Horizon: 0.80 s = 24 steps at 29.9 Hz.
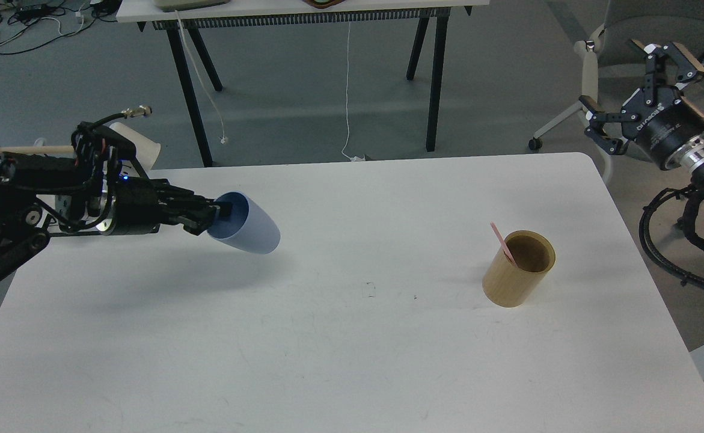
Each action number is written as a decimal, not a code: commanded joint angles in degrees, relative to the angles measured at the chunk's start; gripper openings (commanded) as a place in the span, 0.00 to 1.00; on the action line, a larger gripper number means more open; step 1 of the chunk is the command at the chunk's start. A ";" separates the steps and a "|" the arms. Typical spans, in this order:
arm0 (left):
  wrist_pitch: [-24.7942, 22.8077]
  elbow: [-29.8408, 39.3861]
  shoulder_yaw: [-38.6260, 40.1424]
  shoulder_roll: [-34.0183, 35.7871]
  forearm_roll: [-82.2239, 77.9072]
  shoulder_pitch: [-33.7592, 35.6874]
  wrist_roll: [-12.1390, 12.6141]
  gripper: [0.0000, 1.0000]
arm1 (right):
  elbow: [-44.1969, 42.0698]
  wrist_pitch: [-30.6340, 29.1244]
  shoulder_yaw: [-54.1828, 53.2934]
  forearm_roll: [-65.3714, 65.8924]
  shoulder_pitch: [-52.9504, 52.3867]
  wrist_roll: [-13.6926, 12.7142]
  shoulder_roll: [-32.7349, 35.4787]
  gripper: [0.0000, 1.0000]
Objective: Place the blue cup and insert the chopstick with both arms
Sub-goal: 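Lift the blue cup with the left gripper toward the table center, then set the blue cup upright beside the tan cup with the left gripper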
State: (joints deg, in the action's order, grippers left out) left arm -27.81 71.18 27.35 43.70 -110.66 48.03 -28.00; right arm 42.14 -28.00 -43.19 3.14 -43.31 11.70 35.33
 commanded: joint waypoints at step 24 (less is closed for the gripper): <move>-0.19 -19.49 -33.94 -43.08 -14.34 26.42 0.00 0.03 | -4.69 0.00 0.12 0.02 -0.02 -0.19 0.88 0.99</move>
State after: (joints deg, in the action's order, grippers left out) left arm -28.00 54.19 -5.30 3.74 -125.00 74.38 -28.00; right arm 37.43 -28.00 -43.07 3.17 -43.41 11.59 36.22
